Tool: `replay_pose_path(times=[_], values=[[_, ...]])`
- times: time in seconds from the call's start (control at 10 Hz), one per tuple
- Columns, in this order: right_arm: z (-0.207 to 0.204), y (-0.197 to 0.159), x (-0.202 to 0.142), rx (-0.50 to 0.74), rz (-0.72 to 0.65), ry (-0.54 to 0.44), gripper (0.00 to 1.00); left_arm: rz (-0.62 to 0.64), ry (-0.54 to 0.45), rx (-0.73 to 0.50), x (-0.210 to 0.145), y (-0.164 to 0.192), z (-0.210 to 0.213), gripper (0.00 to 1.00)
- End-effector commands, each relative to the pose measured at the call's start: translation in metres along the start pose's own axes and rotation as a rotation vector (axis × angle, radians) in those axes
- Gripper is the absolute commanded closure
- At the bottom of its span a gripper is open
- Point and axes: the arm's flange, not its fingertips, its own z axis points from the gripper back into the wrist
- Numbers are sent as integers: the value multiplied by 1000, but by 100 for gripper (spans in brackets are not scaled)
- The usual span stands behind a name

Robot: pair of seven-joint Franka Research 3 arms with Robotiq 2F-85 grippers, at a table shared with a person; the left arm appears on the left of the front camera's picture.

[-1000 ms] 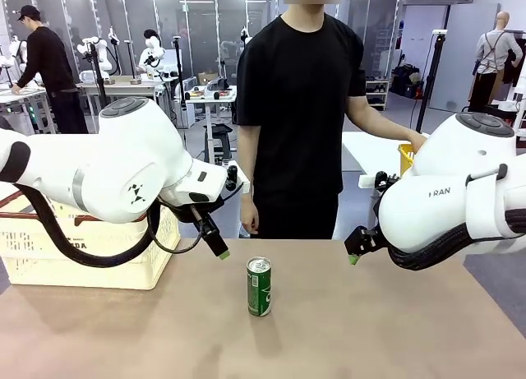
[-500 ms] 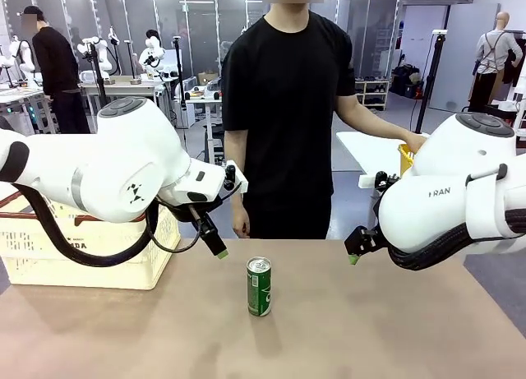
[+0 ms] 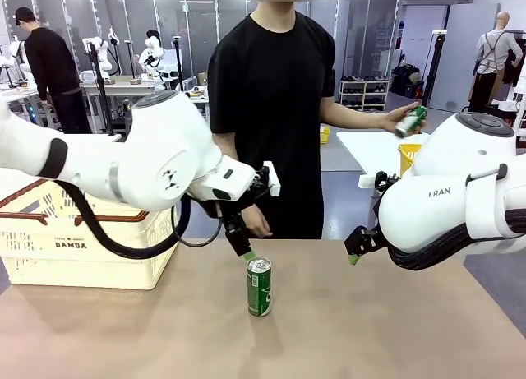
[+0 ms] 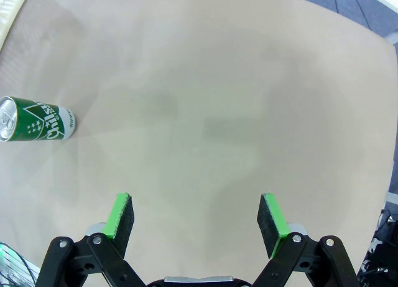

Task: Place the drinks into the Shopping basket.
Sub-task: Pick up one drink and place it into the Shopping basket.

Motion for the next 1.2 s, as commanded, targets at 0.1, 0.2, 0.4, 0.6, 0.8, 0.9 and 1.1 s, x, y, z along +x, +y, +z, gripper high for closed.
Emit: replay_pose_path(times=[0.1, 0.2, 0.4, 0.6, 0.8, 0.9, 1.1], values=[[0, -1, 0, 3, -3, 0, 0, -97, 52, -144, 27, 22, -14, 0], [0, -1, 0, 3, -3, 0, 0, -119, 87, -145, 36, 24, -21, 0], [0, -1, 0, 3, -3, 0, 0, -135, 129, -135, 44, 28, -33, 0], [0, -1, 0, 3, -3, 0, 0, -147, 163, -157, 46, 27, -41, 0], [0, -1, 0, 3, -3, 0, 0, -156, 177, -178, 48, 25, -45, 0], [0, -1, 0, 3, -3, 0, 0, -164, 188, -199, 49, 23, -47, 0], [0, -1, 0, 3, -3, 0, 0, -180, 233, -223, 50, 22, -51, 0]])
